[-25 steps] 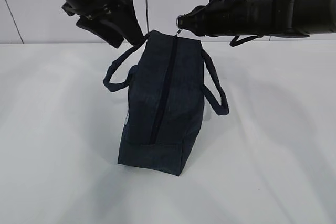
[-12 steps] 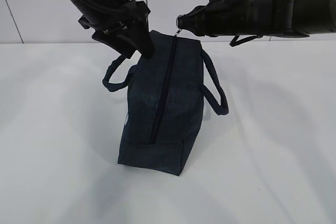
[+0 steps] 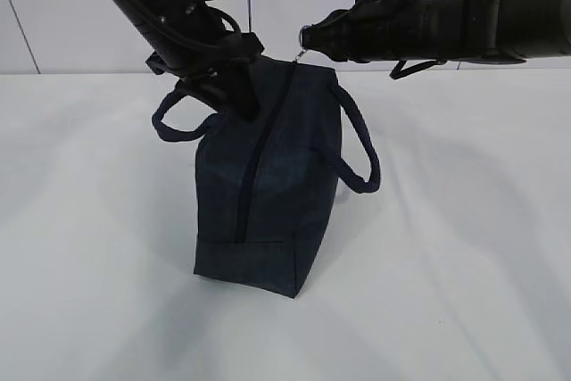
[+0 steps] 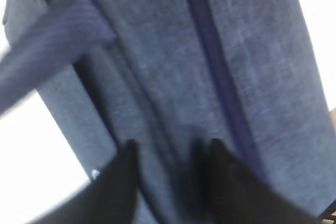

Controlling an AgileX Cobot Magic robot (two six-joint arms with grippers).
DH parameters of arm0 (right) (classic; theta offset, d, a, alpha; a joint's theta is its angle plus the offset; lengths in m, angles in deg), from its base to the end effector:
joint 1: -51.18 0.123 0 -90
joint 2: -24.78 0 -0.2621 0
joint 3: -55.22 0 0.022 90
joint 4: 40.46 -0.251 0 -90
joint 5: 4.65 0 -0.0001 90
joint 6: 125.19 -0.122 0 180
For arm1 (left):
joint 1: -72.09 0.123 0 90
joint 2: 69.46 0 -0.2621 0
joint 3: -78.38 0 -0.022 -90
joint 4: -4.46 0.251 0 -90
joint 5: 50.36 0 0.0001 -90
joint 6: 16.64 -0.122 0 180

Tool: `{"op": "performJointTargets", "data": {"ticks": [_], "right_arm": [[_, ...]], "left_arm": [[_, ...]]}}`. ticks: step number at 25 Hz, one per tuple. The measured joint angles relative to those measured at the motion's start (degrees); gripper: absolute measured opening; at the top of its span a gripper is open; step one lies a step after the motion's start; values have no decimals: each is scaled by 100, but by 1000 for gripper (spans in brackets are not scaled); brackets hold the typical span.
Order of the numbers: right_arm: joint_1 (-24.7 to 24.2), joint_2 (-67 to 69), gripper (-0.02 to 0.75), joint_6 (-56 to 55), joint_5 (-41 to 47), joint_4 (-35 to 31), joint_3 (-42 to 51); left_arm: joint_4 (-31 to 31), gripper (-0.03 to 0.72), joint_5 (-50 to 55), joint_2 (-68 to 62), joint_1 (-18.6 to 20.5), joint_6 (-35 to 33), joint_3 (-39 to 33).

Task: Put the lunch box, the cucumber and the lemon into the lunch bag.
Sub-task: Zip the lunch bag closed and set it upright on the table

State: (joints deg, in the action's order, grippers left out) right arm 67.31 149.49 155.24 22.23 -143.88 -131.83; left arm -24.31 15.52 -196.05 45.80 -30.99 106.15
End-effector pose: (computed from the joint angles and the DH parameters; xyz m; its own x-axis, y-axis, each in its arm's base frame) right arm 0.4501 0.1861 0.2023 -0.3935 -0.0397 -0.9185 -0.6148 0.7542 0.2308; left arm 0.3724 -0.2438 0.2126 -0.8357 0.4426 -0.3252 0.5462 0.7317 -0.4077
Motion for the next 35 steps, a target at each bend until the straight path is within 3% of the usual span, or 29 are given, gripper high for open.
{"op": "performJointTargets", "data": {"ticks": [2,5,10,24,35], "right_arm": [[0,0,7,0,0,0,0],[0,0,7,0,0,0,0],[-21,0,7,0,9,0,0],[-284,0,7,-11,161,0,-62],[-507,0,7,-22,196,0,-70]], "left_arm": [[0,31,0,-4,0,-34,46],[123,-6,186,-39,0,-87,262],[456,-8,516,-39,-9,-100,769],[568,-8,519,273,-21,12,812],[589,-8,548,697,-596,34,812]]}}
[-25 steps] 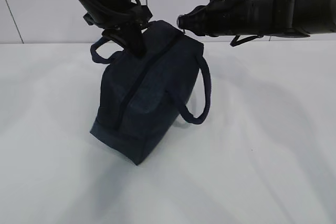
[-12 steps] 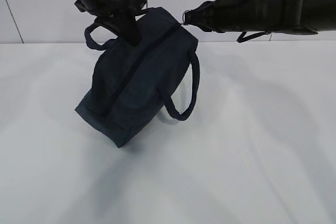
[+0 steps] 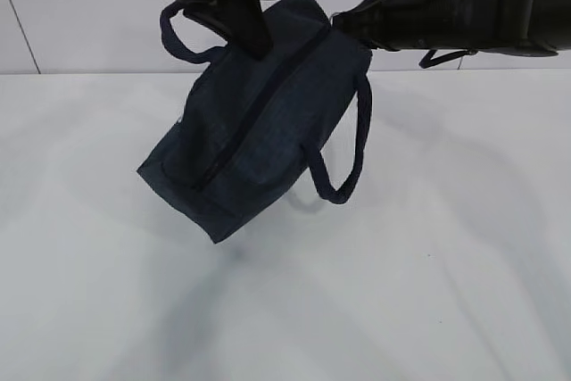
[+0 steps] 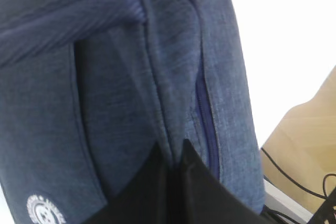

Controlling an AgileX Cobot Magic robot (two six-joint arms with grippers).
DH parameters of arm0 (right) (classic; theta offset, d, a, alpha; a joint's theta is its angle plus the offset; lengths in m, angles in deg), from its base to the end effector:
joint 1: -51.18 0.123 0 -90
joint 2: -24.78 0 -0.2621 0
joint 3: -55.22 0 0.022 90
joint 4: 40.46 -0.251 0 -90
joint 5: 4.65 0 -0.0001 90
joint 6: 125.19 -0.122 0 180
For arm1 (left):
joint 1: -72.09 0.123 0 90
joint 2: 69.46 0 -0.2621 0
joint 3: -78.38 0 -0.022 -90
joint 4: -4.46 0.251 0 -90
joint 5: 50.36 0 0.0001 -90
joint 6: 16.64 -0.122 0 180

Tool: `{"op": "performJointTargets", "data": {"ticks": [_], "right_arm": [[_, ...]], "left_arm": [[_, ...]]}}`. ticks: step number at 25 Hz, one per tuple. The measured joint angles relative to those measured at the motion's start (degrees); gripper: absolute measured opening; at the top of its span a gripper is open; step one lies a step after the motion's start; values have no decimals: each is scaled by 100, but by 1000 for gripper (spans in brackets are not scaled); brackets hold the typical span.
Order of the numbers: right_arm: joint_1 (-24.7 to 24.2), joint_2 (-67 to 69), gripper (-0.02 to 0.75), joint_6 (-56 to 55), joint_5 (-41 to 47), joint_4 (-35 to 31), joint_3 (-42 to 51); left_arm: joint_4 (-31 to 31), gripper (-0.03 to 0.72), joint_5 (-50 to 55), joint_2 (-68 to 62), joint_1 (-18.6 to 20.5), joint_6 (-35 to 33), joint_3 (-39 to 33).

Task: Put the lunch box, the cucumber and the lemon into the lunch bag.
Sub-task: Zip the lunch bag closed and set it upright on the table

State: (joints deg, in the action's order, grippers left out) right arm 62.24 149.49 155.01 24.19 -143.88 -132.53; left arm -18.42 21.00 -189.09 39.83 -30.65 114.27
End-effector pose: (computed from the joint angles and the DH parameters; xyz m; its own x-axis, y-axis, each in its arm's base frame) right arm 0.4644 0.1492 0.2080 -0.3821 0.0043 -0.9241 -0.5717 0.7846 0.2400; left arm 0.3371 -0.2659 0.2984 -0.6831 0.5523 -0.4778 0.7142 0.6418 -0.2791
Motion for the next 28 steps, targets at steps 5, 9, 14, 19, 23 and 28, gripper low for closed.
{"op": "performJointTargets", "data": {"ticks": [5,9,14,19,23,28], "right_arm": [[0,51,7,0,156,-12,-6],[0,104,7,-28,447,-34,-14],[0,130,7,-36,751,-57,-14],[0,223,7,-57,1070,-70,-27],[-15,233,7,-57,1215,-70,-33],[-62,136,48,-133,1265,-12,-33]], "left_arm": [[-1,-8,32,271,-139,69,0],[38,-8,71,500,-139,103,0],[86,-8,91,679,-139,128,-10],[104,-8,126,790,-139,150,-19],[181,-8,186,799,-139,150,-19],[336,-8,200,788,-148,161,-19]]}}
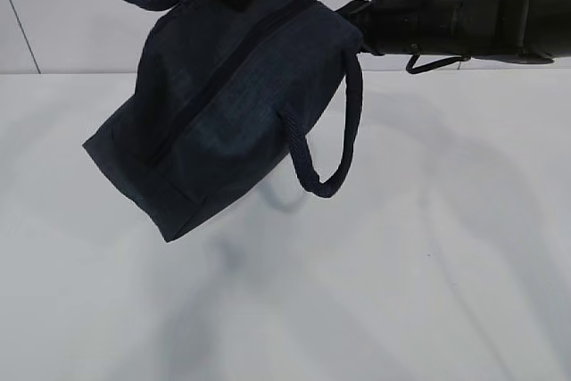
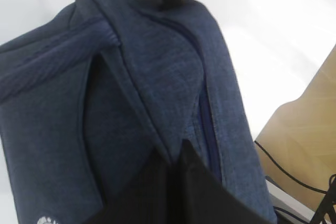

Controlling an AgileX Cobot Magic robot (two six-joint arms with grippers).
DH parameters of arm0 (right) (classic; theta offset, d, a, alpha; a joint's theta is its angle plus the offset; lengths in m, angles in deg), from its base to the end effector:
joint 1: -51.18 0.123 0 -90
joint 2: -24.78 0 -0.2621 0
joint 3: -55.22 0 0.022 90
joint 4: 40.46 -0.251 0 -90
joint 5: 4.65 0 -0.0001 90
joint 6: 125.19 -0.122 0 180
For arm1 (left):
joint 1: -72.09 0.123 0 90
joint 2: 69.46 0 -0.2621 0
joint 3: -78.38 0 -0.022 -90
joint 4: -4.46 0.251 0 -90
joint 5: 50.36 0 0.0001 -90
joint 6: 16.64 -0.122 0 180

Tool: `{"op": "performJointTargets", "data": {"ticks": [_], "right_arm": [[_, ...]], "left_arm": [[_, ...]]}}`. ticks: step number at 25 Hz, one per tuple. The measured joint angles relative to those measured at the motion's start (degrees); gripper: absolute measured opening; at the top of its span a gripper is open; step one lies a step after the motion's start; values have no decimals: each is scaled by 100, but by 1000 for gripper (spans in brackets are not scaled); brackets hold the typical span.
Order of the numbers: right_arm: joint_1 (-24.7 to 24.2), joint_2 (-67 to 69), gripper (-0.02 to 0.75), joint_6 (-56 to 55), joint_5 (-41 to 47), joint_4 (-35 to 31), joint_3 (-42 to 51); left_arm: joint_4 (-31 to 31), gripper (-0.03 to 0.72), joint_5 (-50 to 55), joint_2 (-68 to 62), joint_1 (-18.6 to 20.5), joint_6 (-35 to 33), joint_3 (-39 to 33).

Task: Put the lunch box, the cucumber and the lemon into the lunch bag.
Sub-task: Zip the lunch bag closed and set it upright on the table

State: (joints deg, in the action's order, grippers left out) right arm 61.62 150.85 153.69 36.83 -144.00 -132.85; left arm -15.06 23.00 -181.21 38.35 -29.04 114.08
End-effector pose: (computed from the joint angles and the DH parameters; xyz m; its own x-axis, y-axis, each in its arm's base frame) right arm 0.4537 0.1636 0.2103 -0.3887 0.0493 -0.9200 -0.6945 0.6405 0.3277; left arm 0.3074 -0.2523 0.3498 -0.6275 0.5501 -0.5511 0.7425 0.6357 -0.2109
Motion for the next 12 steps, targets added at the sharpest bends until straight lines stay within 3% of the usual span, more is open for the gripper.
{"op": "performJointTargets", "data": {"ticks": [2,6,8,12], "right_arm": [[-51,-72,143,-136,17,25,0],[-237,-264,414,-725,137,57,-145],[-387,-400,468,-930,204,60,-189],[-759,-833,486,-1103,245,70,-199]], "left_arm": [[63,-8,0,-38,-4,0,11],[128,-8,0,-205,-13,9,19],[141,-8,0,-323,-13,9,19],[131,-8,0,-571,-13,9,19]]}}
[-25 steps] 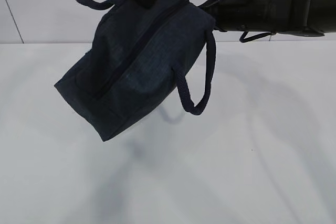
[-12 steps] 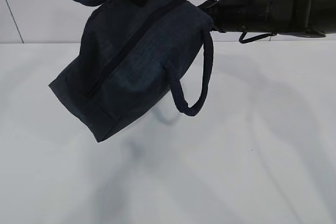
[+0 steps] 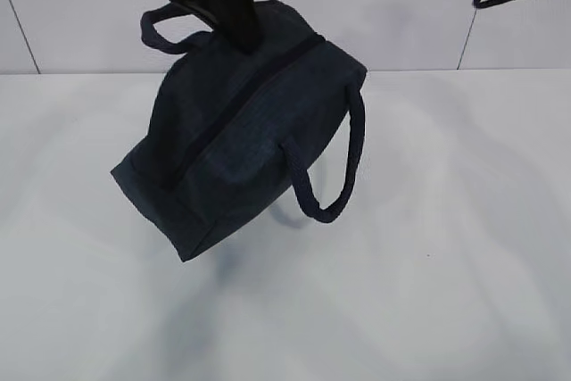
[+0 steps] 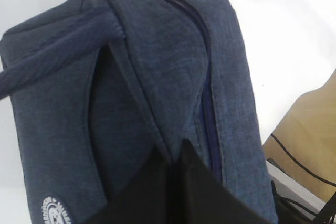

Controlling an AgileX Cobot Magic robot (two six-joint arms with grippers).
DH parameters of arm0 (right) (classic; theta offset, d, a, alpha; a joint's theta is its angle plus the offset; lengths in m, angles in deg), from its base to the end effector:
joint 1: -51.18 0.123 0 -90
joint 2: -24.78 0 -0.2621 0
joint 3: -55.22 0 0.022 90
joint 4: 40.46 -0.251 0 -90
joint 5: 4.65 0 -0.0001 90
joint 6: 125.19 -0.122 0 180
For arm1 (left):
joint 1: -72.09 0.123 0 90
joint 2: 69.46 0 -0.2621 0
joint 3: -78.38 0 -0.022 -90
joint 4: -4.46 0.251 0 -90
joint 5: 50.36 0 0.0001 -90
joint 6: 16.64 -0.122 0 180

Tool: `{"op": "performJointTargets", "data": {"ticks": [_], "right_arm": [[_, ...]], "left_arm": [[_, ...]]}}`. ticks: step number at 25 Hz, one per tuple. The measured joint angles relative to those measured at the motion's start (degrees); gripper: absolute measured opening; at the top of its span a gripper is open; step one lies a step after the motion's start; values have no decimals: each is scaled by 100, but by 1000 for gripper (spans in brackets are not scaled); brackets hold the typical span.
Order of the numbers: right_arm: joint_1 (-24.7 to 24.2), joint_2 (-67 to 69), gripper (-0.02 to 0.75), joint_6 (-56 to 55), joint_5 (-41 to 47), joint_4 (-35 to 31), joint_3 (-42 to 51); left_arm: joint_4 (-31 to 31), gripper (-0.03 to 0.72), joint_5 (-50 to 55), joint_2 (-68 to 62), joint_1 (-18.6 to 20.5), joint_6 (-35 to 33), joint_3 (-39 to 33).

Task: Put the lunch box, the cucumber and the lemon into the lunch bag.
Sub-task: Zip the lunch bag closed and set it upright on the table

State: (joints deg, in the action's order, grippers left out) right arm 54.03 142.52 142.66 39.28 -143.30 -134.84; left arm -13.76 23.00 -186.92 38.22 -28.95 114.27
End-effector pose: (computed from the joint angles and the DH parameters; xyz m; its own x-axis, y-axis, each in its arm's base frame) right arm 0.4525 0.1052 0.2910 -0.3308 0.2323 -0.9147 -0.6346 0.6626 0.3978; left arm 0.3256 -0.2626 0.3094 -0.6643 0.5844 -0.4660 0.7257 0.6536 -0.2149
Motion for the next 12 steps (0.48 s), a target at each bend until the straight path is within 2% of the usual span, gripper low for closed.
{"op": "performJointTargets", "data": {"ticks": [4,12], "right_arm": [[-373,-461,493,-72,36,0,-13],[-642,-877,493,-320,71,208,-37]], "left_arm": [[-232,-8,-176,-234,0,78,0],[-1509,-8,-1413,-808,118,279,0]]}}
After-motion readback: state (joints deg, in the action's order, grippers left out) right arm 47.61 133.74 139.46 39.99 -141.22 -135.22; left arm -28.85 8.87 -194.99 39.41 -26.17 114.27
